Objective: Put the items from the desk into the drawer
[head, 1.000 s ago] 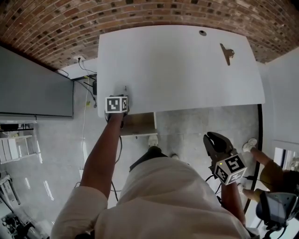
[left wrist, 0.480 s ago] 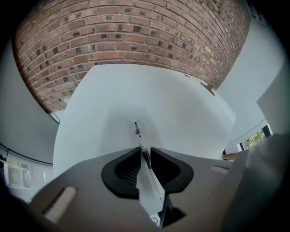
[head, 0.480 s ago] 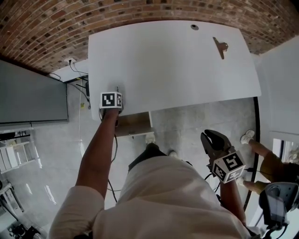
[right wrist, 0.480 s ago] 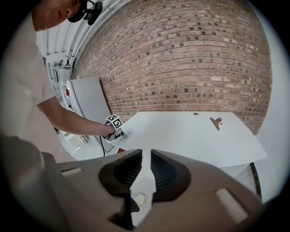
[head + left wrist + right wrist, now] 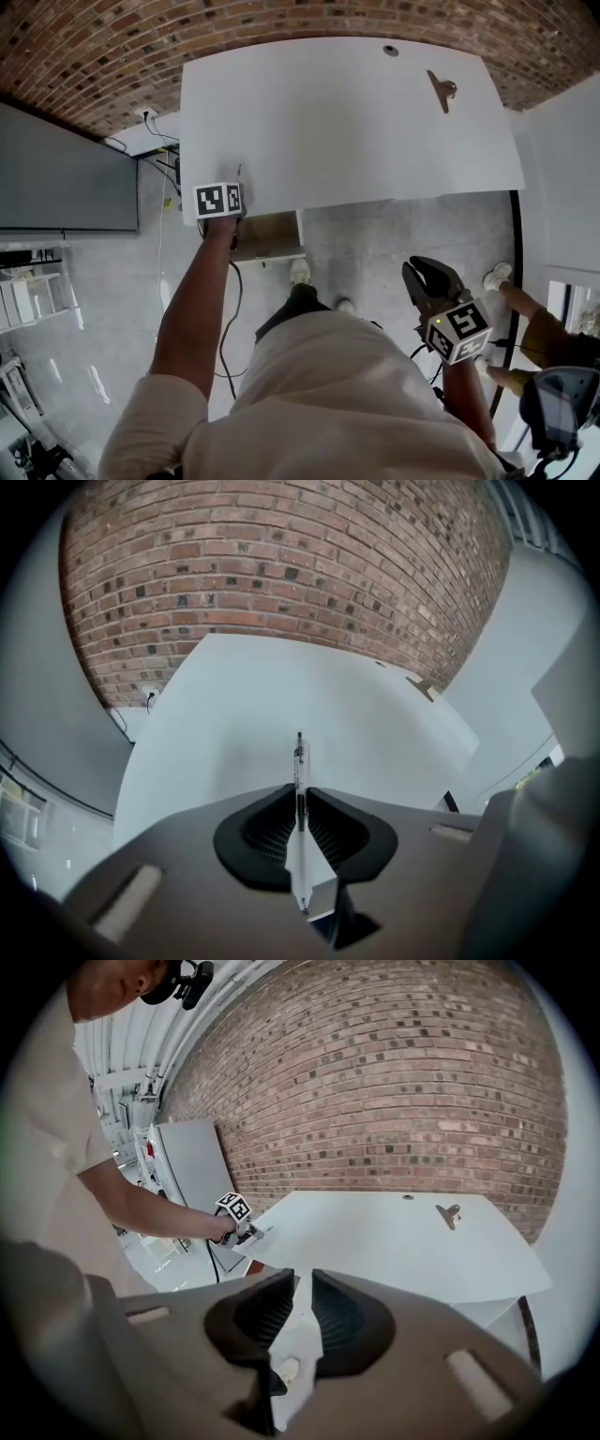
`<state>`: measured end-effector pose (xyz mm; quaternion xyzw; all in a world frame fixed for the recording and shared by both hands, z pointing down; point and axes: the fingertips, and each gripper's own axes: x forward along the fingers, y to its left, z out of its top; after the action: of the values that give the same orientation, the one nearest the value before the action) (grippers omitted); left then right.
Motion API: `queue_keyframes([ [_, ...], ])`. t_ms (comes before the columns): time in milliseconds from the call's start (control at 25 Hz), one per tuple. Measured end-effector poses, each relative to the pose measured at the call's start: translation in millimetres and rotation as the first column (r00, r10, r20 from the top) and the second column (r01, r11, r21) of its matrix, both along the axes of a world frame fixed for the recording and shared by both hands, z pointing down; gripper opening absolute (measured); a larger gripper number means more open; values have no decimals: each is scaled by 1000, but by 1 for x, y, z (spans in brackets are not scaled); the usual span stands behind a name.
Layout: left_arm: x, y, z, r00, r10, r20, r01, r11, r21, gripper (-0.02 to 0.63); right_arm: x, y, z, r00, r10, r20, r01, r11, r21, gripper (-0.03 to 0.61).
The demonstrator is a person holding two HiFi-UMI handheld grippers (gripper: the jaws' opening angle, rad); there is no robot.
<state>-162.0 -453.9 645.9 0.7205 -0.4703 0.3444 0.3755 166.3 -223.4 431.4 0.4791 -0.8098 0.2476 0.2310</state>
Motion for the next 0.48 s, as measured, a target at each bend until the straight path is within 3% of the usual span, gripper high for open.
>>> queue_keyframes([
  [480,6,105,-19,993,-115,-32,117,992,57,49,19,64,2,993,-115,33,114,993,27,48],
])
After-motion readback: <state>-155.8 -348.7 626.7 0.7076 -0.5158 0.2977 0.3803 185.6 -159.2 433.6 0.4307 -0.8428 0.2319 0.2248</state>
